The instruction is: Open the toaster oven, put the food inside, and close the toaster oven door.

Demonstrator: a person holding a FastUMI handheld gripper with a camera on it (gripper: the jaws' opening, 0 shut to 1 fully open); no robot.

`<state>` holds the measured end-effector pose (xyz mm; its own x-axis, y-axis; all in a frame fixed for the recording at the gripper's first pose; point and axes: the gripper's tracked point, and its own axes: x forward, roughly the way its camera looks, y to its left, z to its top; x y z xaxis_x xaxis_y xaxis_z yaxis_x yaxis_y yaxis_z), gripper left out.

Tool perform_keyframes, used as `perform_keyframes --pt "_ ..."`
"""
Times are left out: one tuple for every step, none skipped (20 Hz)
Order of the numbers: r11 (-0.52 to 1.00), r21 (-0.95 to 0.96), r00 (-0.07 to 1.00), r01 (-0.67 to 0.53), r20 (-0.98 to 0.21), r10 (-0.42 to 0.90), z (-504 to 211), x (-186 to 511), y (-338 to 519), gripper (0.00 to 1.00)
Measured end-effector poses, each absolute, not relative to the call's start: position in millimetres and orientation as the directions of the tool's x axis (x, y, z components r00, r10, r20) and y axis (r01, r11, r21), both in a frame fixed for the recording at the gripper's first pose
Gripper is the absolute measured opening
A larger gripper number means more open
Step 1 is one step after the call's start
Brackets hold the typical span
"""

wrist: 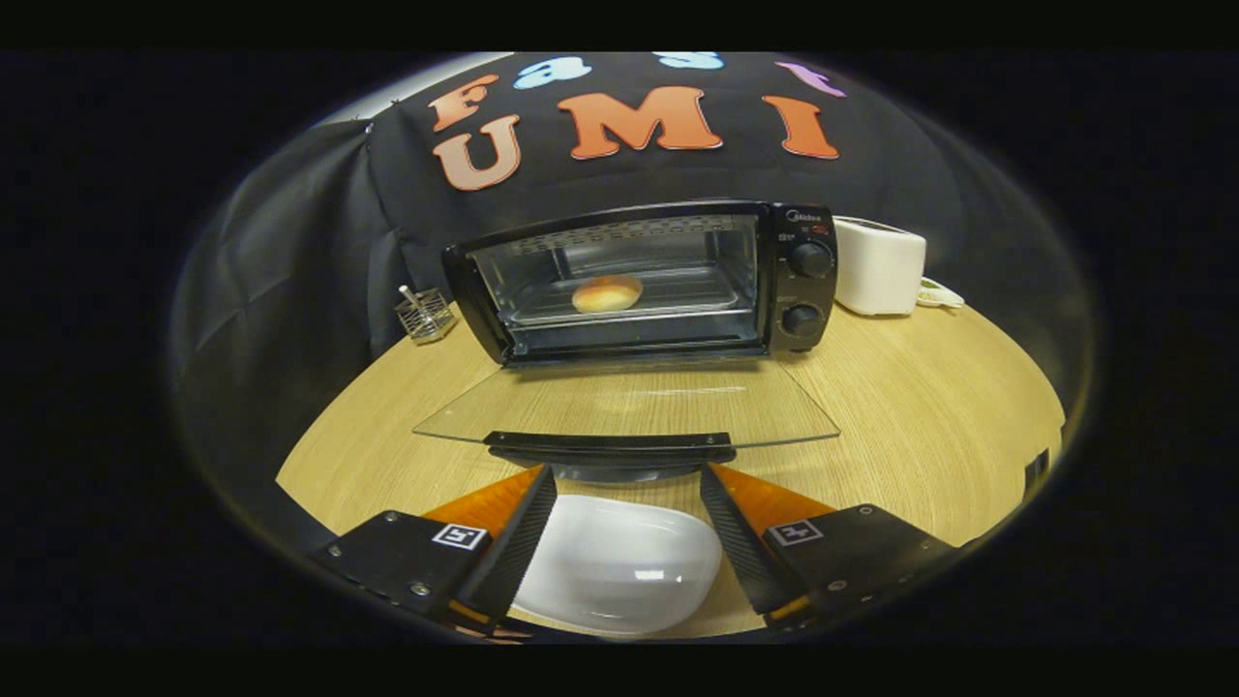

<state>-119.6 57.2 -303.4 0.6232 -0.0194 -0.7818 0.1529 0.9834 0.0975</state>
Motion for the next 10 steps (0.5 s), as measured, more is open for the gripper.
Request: perform_keyframes --pt "0.986 0.081 0.643 0.147 -0.765 -0.033 -296.3 -114.4 56.0 0.89" --pt "0.988 0.057 0.66 0.141 -0.749 -0.051 -290.3 -109.8 54.1 0.89" --pt "0.991 0.035 0.671 0.132 -0.738 -0.063 -285.1 -105.5 52.5 0.87" --pt "0.992 0.017 0.684 0.126 -0.726 -0.075 -280.5 -101.2 51.1 0.86" --pt "0.992 -0.004 0.701 0.123 -0.708 -0.09 -274.1 -93.8 49.1 0.86" --pt "0.992 -0.031 0.715 0.124 -0.69 -0.111 -268.3 -85.5 44.2 0.86" --pt "0.992 -0.043 0.725 0.122 -0.679 -0.119 -263.8 -77.5 41.0 0.86" --pt "0.992 -0.028 0.736 0.126 -0.668 -0.112 -260.5 -68.8 39.9 0.86" --pt "0.991 -0.007 0.748 0.134 -0.655 -0.106 -253.9 -61.7 40.4 0.86" --pt "0.991 0.006 0.765 0.136 -0.637 -0.101 -247.7 -49.9 39.4 0.87"
